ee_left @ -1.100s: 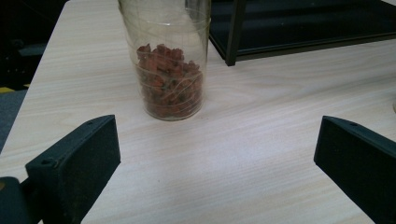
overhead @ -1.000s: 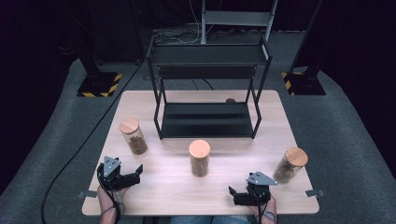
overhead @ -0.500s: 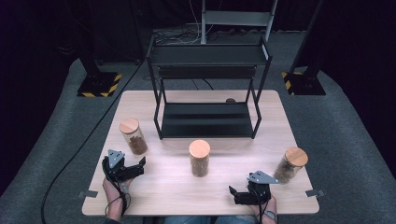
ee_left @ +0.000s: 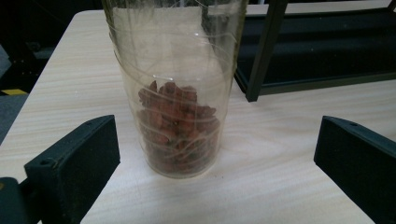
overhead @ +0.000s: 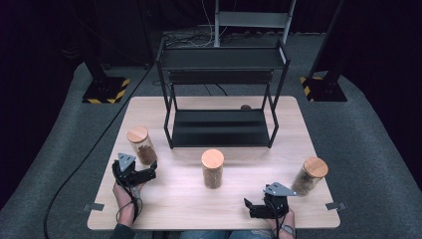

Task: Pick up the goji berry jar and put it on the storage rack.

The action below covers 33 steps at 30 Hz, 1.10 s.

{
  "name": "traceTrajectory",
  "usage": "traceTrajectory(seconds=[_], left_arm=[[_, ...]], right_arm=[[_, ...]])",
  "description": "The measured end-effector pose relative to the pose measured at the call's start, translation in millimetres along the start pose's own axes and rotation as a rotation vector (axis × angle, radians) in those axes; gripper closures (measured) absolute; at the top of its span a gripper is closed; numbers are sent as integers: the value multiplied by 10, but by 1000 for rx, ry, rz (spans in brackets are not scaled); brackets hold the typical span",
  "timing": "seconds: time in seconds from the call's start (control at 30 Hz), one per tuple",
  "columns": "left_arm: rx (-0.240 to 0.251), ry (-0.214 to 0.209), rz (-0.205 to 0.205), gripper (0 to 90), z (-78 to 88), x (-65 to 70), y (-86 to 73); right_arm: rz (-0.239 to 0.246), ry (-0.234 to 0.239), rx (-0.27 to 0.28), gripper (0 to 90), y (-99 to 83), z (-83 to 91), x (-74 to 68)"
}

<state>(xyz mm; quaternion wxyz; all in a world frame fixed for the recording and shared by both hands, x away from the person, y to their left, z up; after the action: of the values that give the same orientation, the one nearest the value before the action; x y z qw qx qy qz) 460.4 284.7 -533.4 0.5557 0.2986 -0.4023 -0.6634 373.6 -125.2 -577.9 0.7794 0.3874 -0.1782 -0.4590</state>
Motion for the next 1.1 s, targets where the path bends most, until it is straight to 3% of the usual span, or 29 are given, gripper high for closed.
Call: traceTrajectory(seconds=[0.3,0.93,1.1], left_arm=[[16,35,-3,0,-111,-75,98],[47,27,-12,0,-268,-145,230],[52,43,-23,0,-301,-155,254]], right_arm=[[-6,-1,-3,4,0,-2,5],[-7,-3,-7,4,-3,-6,8],[-7,-2,-7,4,-3,-6,7]])
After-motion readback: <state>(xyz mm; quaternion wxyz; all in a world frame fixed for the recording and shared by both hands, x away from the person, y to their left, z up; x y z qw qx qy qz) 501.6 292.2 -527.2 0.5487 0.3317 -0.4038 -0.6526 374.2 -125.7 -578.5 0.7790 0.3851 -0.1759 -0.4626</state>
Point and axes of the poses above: each handheld gripper's, and its own axes: z roughly backward along the jaws, y roughly out of its top, x roughly to its right, the point moved 8 cm from there along -z, roughly forward along the jaws, and after that the axes turned 4 degrees about -x, right-handed, at the moved point
